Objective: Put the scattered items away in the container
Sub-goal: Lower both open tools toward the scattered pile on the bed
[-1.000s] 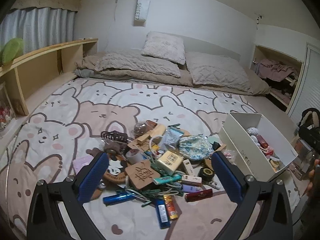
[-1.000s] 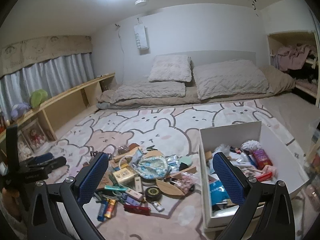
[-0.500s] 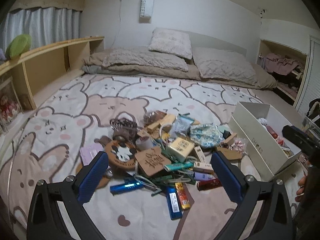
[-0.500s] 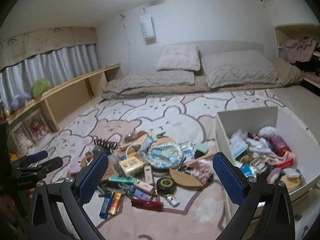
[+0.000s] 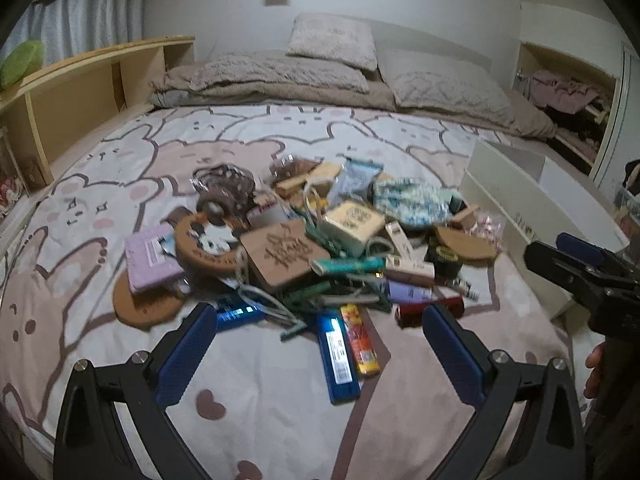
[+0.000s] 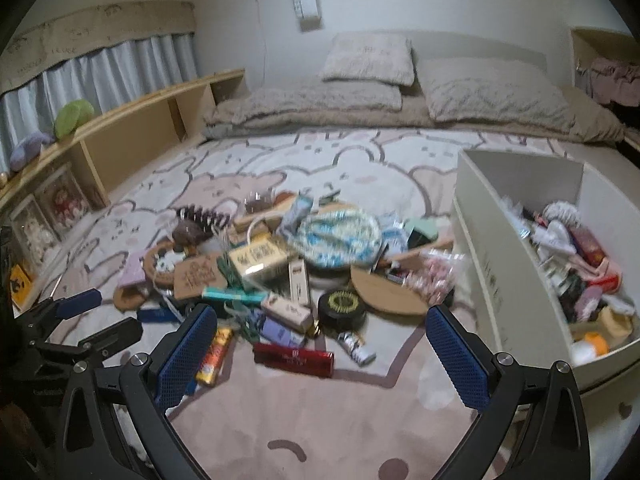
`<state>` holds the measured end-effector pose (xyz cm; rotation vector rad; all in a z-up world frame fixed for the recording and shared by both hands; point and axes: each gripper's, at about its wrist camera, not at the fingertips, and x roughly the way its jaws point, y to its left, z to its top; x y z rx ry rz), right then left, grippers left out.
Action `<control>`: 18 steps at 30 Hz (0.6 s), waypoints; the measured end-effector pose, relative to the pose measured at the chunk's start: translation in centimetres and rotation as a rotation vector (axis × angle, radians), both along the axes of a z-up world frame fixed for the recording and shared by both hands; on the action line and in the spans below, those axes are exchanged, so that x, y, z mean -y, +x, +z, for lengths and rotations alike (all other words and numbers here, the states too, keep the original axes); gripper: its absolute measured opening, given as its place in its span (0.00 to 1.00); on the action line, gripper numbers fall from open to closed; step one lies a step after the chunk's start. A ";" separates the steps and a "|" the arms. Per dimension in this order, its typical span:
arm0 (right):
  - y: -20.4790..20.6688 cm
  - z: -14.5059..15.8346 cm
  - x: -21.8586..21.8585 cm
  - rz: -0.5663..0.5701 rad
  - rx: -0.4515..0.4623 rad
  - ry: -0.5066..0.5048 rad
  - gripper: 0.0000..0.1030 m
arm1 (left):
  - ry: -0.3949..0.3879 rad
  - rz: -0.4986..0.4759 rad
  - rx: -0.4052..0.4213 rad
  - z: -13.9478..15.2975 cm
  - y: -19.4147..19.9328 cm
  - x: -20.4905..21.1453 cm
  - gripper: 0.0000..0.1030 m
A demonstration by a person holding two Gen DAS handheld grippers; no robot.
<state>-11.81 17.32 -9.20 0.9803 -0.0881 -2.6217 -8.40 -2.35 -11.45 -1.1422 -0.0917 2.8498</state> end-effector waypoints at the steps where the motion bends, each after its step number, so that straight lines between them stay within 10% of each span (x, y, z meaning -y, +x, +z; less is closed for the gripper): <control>1: -0.1 -0.4 0.1 0.004 0.012 0.003 1.00 | -0.007 -0.007 0.011 -0.4 -0.1 -0.3 1.00; 18: -0.8 -6.7 0.3 -0.013 0.132 0.076 1.00 | -0.082 -0.007 0.135 -6.0 -0.5 -1.5 1.00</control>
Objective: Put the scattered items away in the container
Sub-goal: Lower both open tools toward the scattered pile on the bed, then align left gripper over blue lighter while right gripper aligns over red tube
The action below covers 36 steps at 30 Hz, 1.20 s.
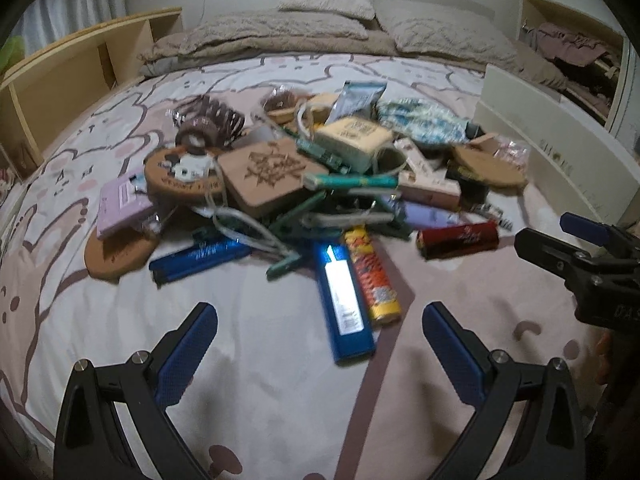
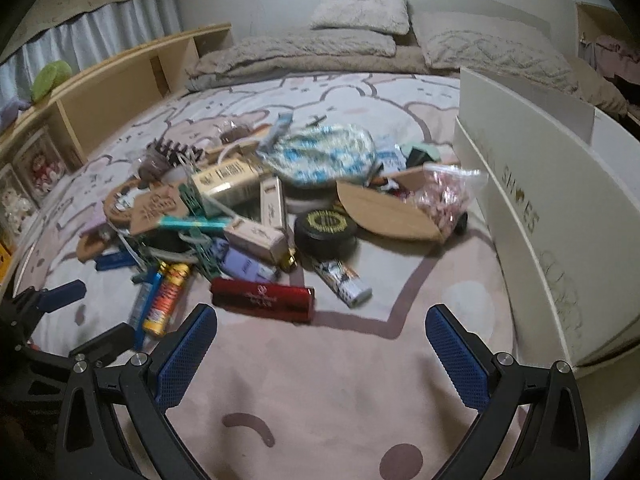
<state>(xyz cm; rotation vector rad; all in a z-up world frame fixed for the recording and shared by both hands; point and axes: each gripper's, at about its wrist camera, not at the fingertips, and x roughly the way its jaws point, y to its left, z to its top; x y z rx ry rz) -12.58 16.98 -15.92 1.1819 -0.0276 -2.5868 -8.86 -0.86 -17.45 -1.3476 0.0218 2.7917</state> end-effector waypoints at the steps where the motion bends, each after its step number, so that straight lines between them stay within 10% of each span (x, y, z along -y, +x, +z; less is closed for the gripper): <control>1: 0.0 -0.4 0.1 0.001 0.006 0.007 1.00 | 0.000 0.002 0.009 -0.3 0.0 0.0 1.00; 24: 0.0 -3.4 2.8 0.019 0.057 0.192 1.00 | -0.053 0.125 0.088 -2.9 -0.6 1.4 1.00; 36: -0.2 -2.3 3.6 0.056 0.087 0.135 1.00 | -0.016 0.350 0.078 -2.7 -0.3 5.9 1.00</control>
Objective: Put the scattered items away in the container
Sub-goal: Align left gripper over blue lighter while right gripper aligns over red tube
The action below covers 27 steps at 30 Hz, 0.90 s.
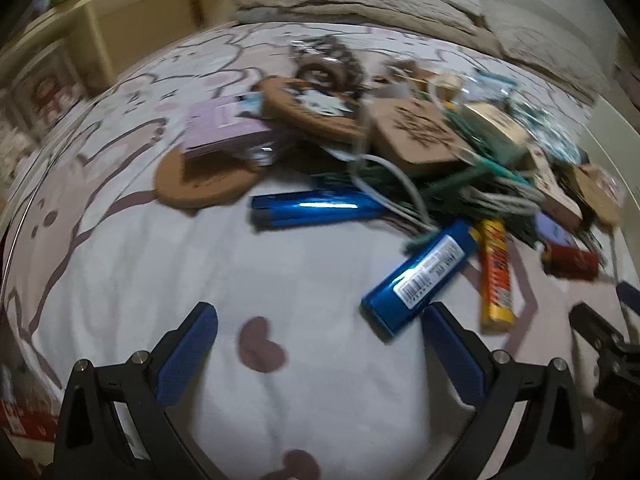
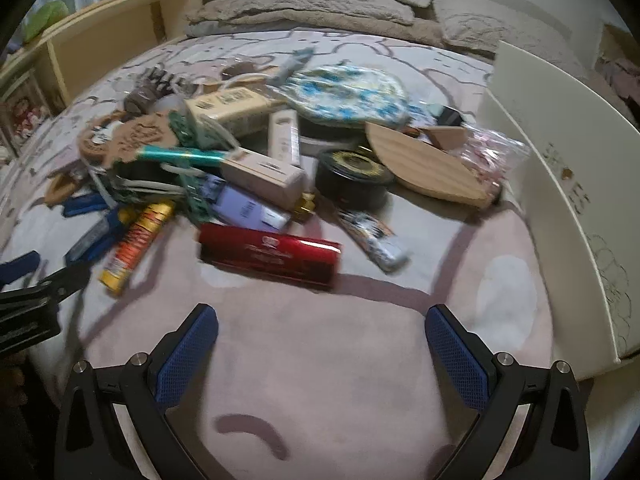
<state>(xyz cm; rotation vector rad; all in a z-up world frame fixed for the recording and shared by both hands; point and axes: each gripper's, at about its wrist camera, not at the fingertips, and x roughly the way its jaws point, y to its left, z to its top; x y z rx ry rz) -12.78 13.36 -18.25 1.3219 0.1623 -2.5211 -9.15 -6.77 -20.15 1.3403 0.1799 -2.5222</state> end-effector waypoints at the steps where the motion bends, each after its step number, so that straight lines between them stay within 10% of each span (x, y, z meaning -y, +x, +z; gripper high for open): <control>1: -0.1 0.1 0.4 0.007 -0.001 -0.002 1.00 | 0.005 0.017 -0.002 0.1 0.0 0.5 1.00; 11: -1.7 -0.2 3.3 -0.092 -0.014 0.039 1.00 | 0.033 0.118 -0.013 0.1 -0.6 2.9 1.00; 27: -2.1 -0.9 -0.2 -0.178 -0.022 -0.028 1.00 | 0.035 -0.091 -0.046 0.2 -0.6 -1.4 1.00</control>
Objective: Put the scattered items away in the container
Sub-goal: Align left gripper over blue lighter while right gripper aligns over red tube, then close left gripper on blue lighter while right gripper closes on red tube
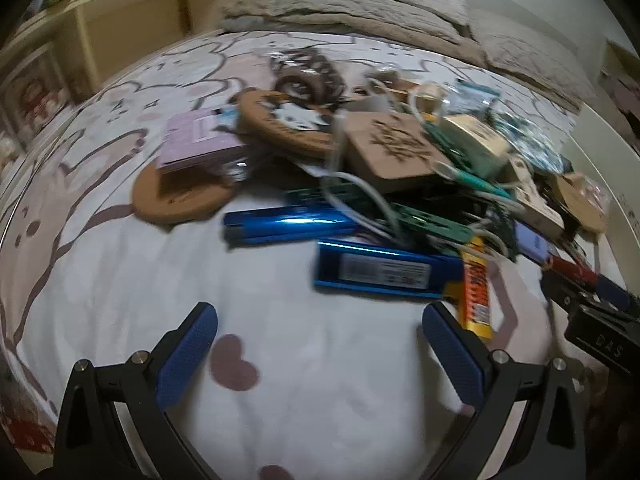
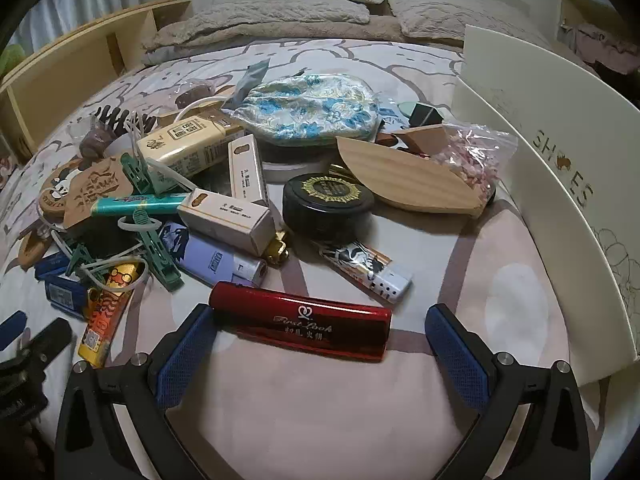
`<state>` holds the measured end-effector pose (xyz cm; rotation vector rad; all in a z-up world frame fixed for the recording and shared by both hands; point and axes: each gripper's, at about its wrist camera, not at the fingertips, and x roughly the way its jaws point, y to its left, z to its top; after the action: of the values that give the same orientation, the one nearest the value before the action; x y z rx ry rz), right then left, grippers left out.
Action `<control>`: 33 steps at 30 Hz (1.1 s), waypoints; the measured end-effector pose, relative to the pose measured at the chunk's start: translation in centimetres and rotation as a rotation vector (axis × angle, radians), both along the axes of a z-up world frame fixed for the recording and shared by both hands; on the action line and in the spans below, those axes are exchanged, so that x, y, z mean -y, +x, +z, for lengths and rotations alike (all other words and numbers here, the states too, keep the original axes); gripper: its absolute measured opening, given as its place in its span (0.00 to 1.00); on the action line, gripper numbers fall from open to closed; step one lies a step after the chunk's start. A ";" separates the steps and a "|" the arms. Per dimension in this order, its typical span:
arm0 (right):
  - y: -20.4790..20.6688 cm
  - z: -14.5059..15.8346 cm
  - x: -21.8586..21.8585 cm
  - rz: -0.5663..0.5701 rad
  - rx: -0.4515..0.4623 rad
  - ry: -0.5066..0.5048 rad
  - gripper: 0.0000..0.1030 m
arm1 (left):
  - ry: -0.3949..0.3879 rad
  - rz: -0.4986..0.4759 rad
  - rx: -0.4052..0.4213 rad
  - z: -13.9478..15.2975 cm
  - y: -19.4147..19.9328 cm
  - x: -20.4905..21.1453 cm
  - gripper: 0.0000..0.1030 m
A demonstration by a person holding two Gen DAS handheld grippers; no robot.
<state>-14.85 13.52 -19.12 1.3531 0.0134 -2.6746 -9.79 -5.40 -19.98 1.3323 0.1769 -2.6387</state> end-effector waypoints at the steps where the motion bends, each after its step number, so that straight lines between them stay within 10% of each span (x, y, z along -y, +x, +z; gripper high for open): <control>1: 0.0 0.0 -0.1 0.003 -0.001 -0.001 1.00 | 0.000 -0.008 0.001 0.0 -0.1 -0.3 1.00; 33: 0.6 -0.4 -0.1 0.003 -0.030 0.001 1.00 | -0.018 -0.031 -0.005 -1.2 -2.5 -3.2 1.00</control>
<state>-14.28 13.61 -19.48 1.3116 0.0203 -2.6930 -12.30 -2.25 -21.16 1.3332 0.1332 -2.6632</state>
